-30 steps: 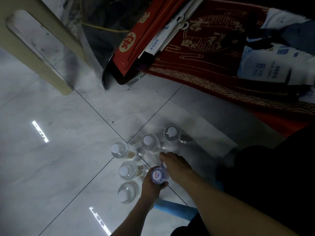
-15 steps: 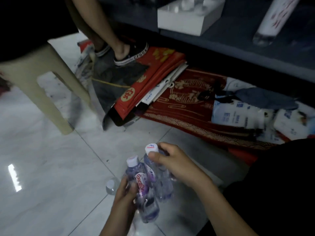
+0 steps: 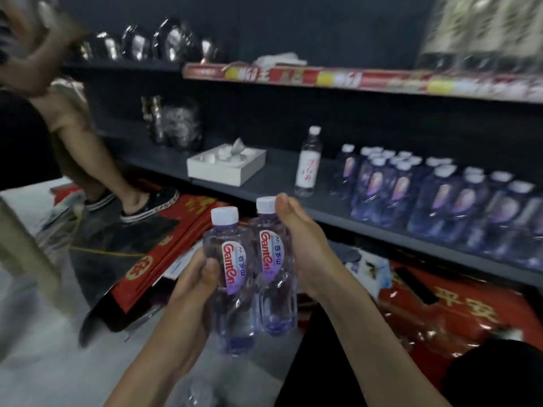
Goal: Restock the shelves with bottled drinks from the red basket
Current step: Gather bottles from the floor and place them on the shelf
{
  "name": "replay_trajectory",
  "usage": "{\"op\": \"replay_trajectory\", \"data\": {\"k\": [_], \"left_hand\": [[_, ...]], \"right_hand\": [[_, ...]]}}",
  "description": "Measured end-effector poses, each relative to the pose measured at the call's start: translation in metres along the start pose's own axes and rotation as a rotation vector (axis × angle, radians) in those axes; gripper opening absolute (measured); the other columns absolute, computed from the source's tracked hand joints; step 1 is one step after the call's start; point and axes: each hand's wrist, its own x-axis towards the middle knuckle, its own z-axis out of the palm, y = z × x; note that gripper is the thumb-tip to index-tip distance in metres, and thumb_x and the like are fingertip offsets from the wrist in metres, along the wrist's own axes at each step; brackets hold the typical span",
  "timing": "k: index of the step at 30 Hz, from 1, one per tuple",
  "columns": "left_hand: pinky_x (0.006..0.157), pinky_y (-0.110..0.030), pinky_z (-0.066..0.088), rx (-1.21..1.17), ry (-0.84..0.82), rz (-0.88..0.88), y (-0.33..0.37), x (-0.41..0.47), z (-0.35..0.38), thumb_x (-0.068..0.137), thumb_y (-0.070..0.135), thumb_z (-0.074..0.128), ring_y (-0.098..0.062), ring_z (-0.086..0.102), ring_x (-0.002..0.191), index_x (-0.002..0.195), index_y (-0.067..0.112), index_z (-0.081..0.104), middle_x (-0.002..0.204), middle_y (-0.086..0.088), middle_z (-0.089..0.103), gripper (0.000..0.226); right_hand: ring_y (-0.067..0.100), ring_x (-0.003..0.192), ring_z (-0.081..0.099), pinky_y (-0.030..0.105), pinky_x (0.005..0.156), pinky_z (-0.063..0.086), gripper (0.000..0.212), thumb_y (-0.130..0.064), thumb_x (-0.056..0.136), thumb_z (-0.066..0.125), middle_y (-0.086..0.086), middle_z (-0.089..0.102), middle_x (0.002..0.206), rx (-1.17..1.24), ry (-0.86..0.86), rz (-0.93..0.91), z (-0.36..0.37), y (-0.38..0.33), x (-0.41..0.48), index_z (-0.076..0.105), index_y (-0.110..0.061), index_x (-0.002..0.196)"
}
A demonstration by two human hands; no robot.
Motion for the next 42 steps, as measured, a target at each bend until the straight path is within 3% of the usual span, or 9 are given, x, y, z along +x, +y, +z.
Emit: {"op": "replay_trajectory", "data": {"k": [7,11,13,15,18,22,32,36,42], "left_hand": [[0.082,-0.029,0.056,0.063,-0.246,0.074,-0.018,0.094,0.109,0.088,0.038,0.063,-0.024,0.070,0.104,0.109,0.023,0.074,0.114,-0.010,0.073,0.028],[0.081,-0.032,0.057,0.103,-0.354,0.028,-0.055,0.151,0.179,0.097,0.025,0.046,-0.027,0.071,0.104,0.118,0.015,0.067,0.113,-0.011,0.073,0.032],[0.085,-0.034,0.057,0.114,-0.375,0.012,-0.081,0.181,0.215,0.093,0.032,0.048,-0.024,0.070,0.106,0.120,0.016,0.065,0.114,-0.006,0.074,0.035],[0.099,-0.043,0.052,0.142,-0.380,0.008,-0.108,0.210,0.249,0.095,0.040,0.053,-0.022,0.066,0.115,0.128,0.018,0.062,0.122,-0.002,0.071,0.041],[0.105,-0.041,0.047,0.104,-0.374,0.000,-0.155,0.242,0.292,0.093,0.036,0.055,-0.013,0.061,0.122,0.133,0.019,0.059,0.129,0.005,0.067,0.043],[0.088,-0.020,0.052,0.044,-0.352,-0.020,-0.216,0.250,0.318,0.091,0.025,0.058,0.005,0.067,0.096,0.098,0.038,0.069,0.096,0.023,0.073,0.018],[0.081,-0.010,0.049,0.082,-0.345,0.033,-0.257,0.272,0.323,0.094,0.029,0.046,0.015,0.062,0.089,0.103,0.038,0.064,0.089,0.033,0.068,0.023],[0.100,-0.030,0.048,0.105,-0.357,0.068,-0.277,0.270,0.325,0.100,0.039,0.046,-0.005,0.057,0.121,0.126,0.035,0.061,0.128,0.010,0.060,0.030],[0.106,-0.019,0.040,0.226,-0.343,0.158,-0.286,0.270,0.326,0.086,0.069,0.044,0.010,0.036,0.134,0.137,0.052,0.038,0.140,0.033,0.040,0.054]], "right_hand": [[0.008,0.103,0.065,0.044,0.106,0.046,0.017,-0.050,0.099,0.046,-0.029,0.069,0.097,0.003,0.336,-0.247,-0.100,-0.065,-0.004,0.064,-0.048,0.099],[-0.010,0.108,0.037,0.032,0.116,0.029,0.045,-0.041,0.103,0.042,-0.037,0.047,0.124,-0.006,0.538,-0.361,-0.175,-0.083,0.010,0.048,-0.024,0.144],[-0.005,0.118,0.025,0.041,0.111,0.035,0.031,-0.037,0.104,0.042,-0.021,0.022,0.111,-0.055,0.667,-0.432,-0.213,-0.087,0.023,0.055,-0.014,0.119],[-0.004,0.098,0.018,0.040,0.096,0.045,0.028,-0.041,0.104,0.042,-0.016,0.069,0.097,-0.130,0.770,-0.482,-0.252,-0.090,0.041,0.056,-0.018,0.100],[0.007,0.074,0.044,0.036,0.073,0.042,0.030,-0.044,0.100,0.042,-0.008,0.052,0.076,-0.297,0.895,-0.586,-0.307,-0.084,0.065,0.052,-0.025,0.080],[0.005,0.071,0.043,0.023,0.066,0.040,0.025,-0.032,0.101,0.045,-0.014,0.048,0.073,-0.331,0.984,-0.694,-0.357,-0.050,0.079,0.051,-0.025,0.078],[0.000,0.059,0.034,0.015,0.056,0.032,0.031,-0.027,0.105,0.043,-0.016,0.041,0.064,-0.372,1.050,-0.647,-0.390,-0.022,0.110,0.045,-0.027,0.074],[-0.003,0.064,0.040,0.015,0.061,0.036,0.024,-0.033,0.106,0.038,-0.020,0.048,0.070,-0.458,1.101,-0.667,-0.395,-0.007,0.112,0.048,-0.022,0.086],[-0.001,0.071,0.045,0.013,0.064,0.037,0.027,-0.045,0.103,0.033,-0.018,0.051,0.078,-0.519,1.100,-0.561,-0.402,0.012,0.108,0.047,-0.027,0.088]]}}
